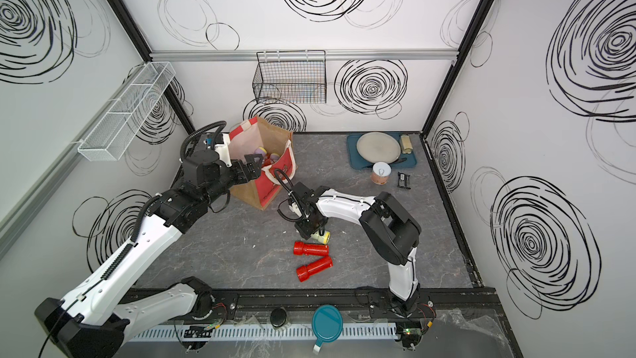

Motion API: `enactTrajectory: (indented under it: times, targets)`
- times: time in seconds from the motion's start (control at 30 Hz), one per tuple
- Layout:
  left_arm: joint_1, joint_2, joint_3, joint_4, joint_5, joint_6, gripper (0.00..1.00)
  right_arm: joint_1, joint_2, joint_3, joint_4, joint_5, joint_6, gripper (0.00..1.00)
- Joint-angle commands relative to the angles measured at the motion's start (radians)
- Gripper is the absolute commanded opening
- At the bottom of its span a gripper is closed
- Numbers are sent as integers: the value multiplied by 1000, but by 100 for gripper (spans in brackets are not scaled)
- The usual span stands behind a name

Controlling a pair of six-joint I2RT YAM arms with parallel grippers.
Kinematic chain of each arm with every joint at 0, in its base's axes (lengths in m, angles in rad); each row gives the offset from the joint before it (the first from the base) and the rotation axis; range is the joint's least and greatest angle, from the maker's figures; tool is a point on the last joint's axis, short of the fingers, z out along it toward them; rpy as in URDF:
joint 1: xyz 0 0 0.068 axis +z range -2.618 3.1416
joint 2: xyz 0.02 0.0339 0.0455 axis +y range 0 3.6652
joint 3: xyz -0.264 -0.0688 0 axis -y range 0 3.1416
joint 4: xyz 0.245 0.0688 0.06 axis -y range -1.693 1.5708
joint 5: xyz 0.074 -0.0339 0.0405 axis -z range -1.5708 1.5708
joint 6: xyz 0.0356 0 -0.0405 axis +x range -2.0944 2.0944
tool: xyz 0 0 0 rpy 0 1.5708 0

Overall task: Put the flashlights into the tote bags
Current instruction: Pick up the flashlight from the center of the board.

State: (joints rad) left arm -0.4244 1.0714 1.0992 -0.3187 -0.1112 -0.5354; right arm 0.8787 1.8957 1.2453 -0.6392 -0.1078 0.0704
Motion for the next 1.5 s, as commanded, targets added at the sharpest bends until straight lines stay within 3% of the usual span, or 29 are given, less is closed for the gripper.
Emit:
enactTrajectory:
  times: [0.0,0.17,0.27,0.37,0.47,0.73,0.93,1.17,1.47]
  targets:
    - [7,-9,7,61,11,-20,98,-1,21,5,-11,72,-6,53]
    - [5,-3,18,58,9,-15,99,-17,32,4,-1,94,8,41]
    - [5,-7,18,62,15,-11,99,-50,12,-10,9,101,39,25]
    - [2,-4,14,74,41,-7,99,-101,-61,-46,52,80,74,10]
    - [-15,4,21,85,66,4,100,-180,-169,-78,104,19,121,1]
    - [-79,58,37,161,176,24,100,-390,-465,-144,371,-297,247,0]
    - [-151,114,47,268,327,31,100,-433,-596,-191,655,-435,363,0]
    - [-232,177,77,329,420,61,100,-468,-622,-135,767,-537,433,0]
    - [-280,269,118,340,422,75,95,-454,-603,-85,839,-645,458,0]
